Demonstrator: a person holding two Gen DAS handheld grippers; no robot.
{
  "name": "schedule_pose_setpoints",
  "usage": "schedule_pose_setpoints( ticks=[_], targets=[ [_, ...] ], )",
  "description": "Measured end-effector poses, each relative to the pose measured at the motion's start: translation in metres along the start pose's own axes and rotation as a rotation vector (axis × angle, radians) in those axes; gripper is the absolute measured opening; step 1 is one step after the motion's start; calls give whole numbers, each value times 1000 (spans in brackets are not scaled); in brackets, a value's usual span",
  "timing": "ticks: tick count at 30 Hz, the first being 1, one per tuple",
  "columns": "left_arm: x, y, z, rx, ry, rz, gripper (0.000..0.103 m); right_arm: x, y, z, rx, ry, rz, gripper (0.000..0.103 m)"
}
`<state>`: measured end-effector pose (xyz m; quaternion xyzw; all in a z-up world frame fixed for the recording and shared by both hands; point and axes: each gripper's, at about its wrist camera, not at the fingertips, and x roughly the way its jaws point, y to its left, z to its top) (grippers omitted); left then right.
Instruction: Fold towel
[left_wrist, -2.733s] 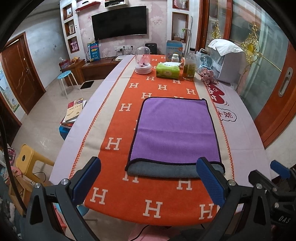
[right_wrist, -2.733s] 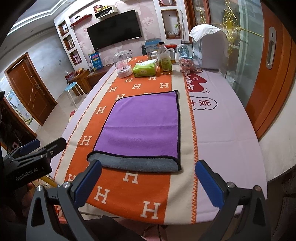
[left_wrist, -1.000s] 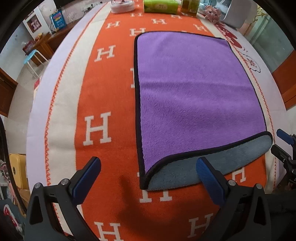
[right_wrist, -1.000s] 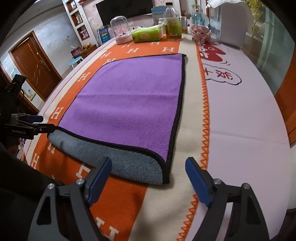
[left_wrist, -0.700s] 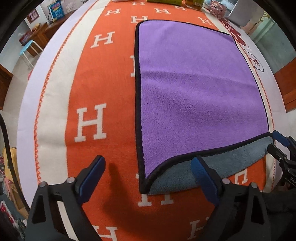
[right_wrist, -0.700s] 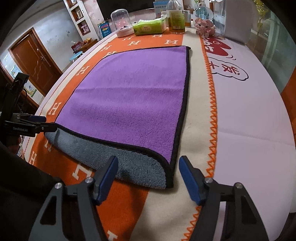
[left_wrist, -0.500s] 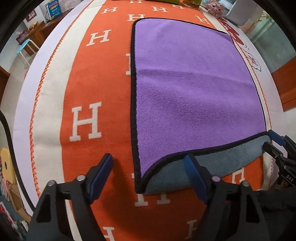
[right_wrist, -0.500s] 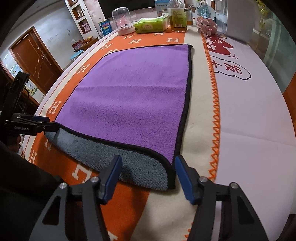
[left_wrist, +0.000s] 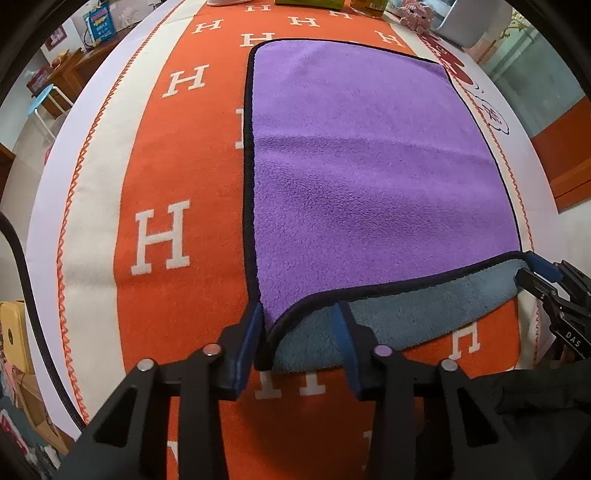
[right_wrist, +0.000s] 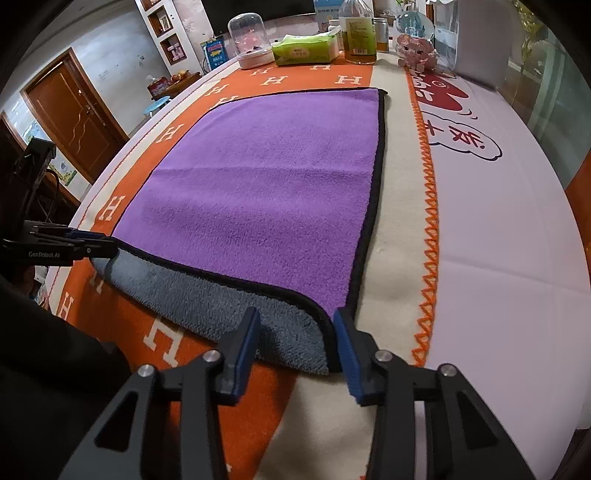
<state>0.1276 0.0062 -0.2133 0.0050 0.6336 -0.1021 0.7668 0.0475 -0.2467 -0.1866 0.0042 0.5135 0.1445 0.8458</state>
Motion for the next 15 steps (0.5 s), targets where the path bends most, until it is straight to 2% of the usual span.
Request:
schedule_pose_setpoints(
  ticks=[4, 6, 8, 15],
  targets=[
    [-5, 5, -9, 10, -5, 4, 27, -2, -1, -1, -5, -1, -4, 32],
    [-6, 6, -10, 10, -11, 2, 18, -3, -2, -2, -6, 0, -10, 29],
    [-7, 7, -11, 6, -6, -4, 14, -3, -2, -3, -6, -1, -13, 26],
    [-7, 9, -12, 14, -2, -3, 8, -4, -4, -3, -3, -3, -18, 14]
  ],
)
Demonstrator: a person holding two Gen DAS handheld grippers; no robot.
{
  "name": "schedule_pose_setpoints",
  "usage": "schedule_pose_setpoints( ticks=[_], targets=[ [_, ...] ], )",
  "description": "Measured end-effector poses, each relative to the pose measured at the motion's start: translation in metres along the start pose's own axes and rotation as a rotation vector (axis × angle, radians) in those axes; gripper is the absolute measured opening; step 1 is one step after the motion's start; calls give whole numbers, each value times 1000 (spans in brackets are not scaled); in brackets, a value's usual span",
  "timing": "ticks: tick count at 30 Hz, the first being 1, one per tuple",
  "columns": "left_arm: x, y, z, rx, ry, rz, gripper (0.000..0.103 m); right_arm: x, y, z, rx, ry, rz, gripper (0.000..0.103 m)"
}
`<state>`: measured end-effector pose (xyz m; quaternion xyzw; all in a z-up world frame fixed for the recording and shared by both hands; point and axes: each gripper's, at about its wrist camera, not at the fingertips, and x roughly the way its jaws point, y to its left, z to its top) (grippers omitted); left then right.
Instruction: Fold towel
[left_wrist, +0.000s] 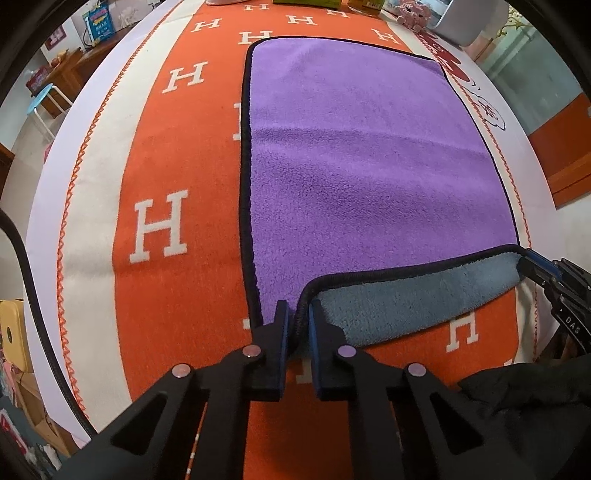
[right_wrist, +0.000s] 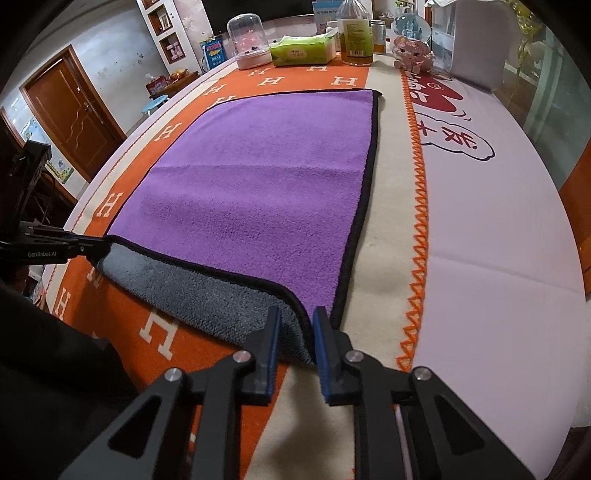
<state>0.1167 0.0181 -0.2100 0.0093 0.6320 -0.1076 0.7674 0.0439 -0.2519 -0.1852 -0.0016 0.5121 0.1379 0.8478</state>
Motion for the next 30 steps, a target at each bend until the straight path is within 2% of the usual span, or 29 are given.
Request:
schedule_pose_setpoints(
  ticks=[3, 7, 18, 26, 30],
  targets=[
    [-1, -1, 0, 1, -4, 13, 7, 0, -1, -1, 4, 0, -5, 8],
    [0, -2, 2, 2, -9, 16, 6, 0, -1, 0, 4, -3, -3, 5],
    [-8, -4, 10, 20, -19, 15, 5, -4, -1, 3, 4, -21, 1, 4],
    [-34, -7, 21, 48, -57, 17, 5, -15, -4, 17, 14, -40, 12, 4],
    [-54, -11, 35, 77, -102, 26, 5, -25, -4, 30, 5, -73, 3, 4]
  ],
)
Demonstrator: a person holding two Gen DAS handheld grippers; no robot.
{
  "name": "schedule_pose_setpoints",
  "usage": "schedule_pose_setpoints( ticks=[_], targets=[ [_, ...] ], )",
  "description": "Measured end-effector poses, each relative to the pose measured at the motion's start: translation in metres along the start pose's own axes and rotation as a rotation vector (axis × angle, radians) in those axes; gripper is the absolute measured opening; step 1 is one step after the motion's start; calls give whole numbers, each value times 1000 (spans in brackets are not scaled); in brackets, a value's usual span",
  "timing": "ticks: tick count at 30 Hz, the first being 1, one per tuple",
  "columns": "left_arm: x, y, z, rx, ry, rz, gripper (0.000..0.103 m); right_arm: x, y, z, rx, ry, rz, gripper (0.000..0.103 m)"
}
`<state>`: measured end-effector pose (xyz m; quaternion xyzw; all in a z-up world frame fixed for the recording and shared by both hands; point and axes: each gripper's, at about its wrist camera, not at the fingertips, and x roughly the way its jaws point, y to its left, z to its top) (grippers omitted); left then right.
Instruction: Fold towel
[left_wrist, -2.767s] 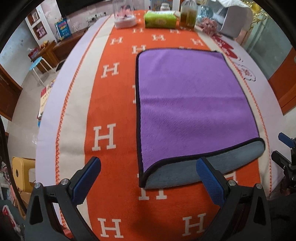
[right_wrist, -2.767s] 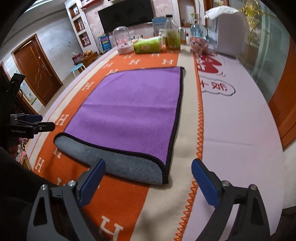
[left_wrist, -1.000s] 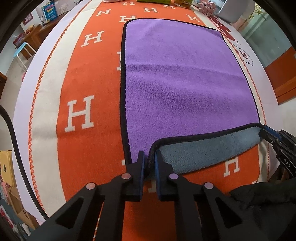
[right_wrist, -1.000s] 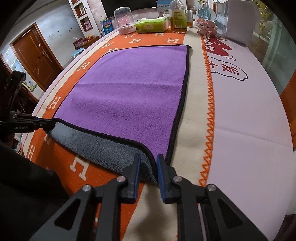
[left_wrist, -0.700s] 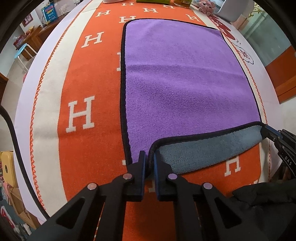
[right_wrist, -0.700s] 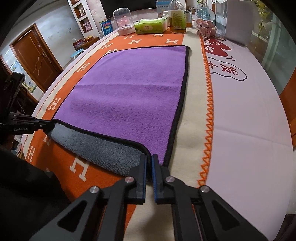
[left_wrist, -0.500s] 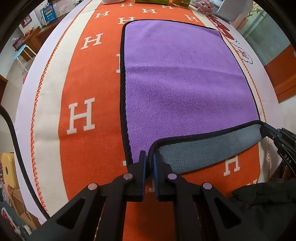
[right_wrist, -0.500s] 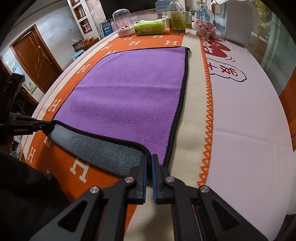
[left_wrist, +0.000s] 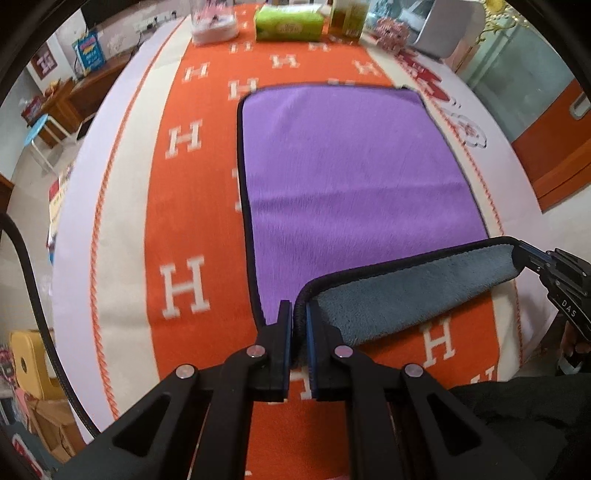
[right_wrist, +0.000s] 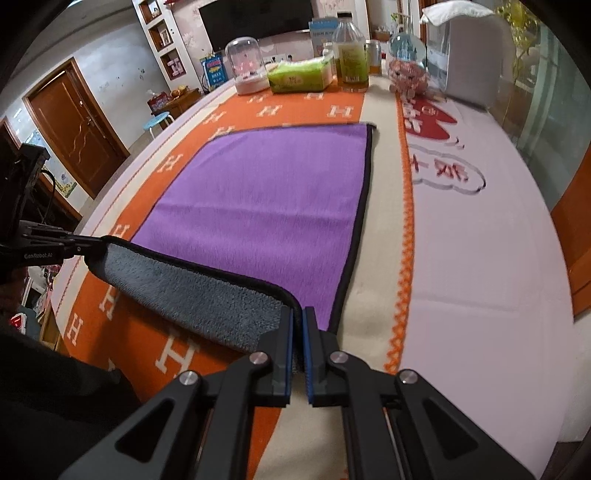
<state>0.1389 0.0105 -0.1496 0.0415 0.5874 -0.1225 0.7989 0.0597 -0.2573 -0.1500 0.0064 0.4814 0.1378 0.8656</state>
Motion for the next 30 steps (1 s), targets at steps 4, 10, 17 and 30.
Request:
schedule_pose_setpoints(
  ticks=[4, 10, 17, 30],
  targets=[
    [-16, -1, 19, 18, -37, 8, 5, -8, -1, 16, -3, -36, -10, 4],
    [-37, 2, 48, 63, -101, 25, 5, -21, -1, 44, -25, -96, -32, 4],
    [-52, 8, 83, 67, -183, 64, 5, -33, -2, 83, -56, -180, -54, 4],
    [-34, 27, 142, 28, -314, 83, 5, -10, -14, 137, -57, -328, -120, 5]
  ],
)
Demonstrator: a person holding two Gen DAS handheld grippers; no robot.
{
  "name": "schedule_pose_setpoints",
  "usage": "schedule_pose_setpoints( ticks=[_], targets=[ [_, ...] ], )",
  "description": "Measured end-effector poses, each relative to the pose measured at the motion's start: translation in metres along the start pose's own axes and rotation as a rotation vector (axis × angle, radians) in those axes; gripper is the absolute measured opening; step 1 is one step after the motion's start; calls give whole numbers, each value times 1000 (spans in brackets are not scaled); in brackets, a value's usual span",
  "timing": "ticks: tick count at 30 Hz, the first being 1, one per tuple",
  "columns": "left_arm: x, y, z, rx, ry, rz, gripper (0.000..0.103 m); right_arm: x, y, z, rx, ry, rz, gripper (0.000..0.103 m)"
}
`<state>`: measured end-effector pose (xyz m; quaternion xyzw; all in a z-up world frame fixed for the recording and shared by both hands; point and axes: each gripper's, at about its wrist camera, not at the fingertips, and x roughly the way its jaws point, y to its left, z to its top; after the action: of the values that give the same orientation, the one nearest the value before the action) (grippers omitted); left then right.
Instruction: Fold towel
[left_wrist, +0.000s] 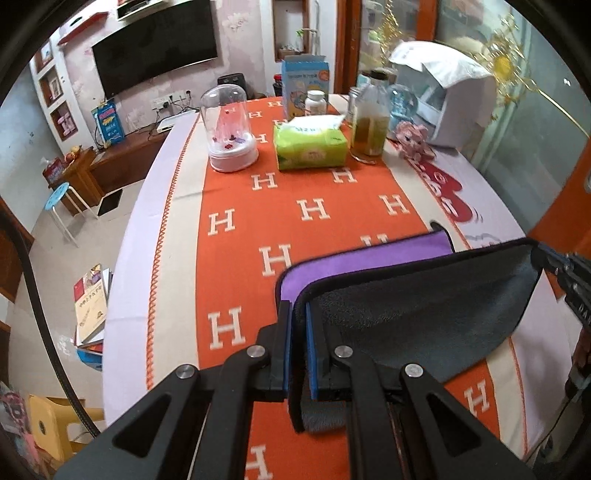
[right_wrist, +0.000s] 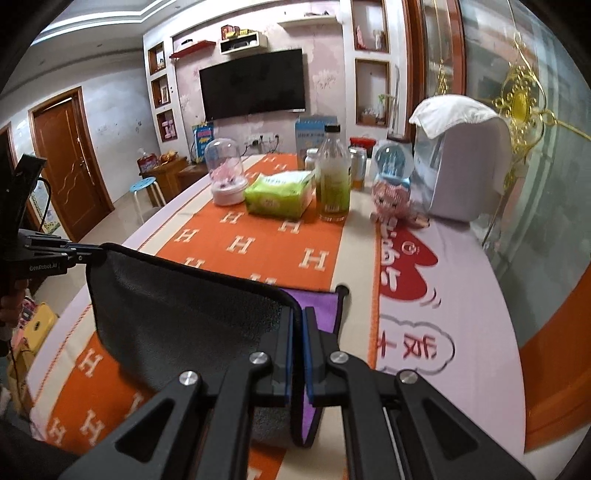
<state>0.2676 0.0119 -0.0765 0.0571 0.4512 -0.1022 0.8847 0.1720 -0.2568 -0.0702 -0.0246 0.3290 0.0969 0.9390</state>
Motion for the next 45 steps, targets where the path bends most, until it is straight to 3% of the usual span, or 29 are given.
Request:
schedule_pose_setpoints(
  ticks=[10, 14, 23, 30, 34, 39, 45],
  targets=[
    [60, 7, 11, -39, -50, 22, 5, 51, 8, -3, -81, -69, -142, 5],
    [84, 10, 13, -54, -20, 22, 5, 73, 7, -7, -90, -105, -180, 5],
    [123, 20, 11, -86, 31, 16, 7, 111, 5, -14, -103, -89, -191, 5],
    [134, 26, 11, -110, 61, 22, 18, 128, 1, -15, -77, -41, -230, 15],
    [131, 30, 9, -141, 59, 30, 26, 128, -4, -14, -54, -28, -244, 32],
    [118, 30, 6, -152, 55, 40, 33, 113, -5, -13, -49, -48, -253, 44],
    [91, 25, -12, -184, 56, 37, 45, 81, -6, -20, -41, -68, -262, 51]
  ],
)
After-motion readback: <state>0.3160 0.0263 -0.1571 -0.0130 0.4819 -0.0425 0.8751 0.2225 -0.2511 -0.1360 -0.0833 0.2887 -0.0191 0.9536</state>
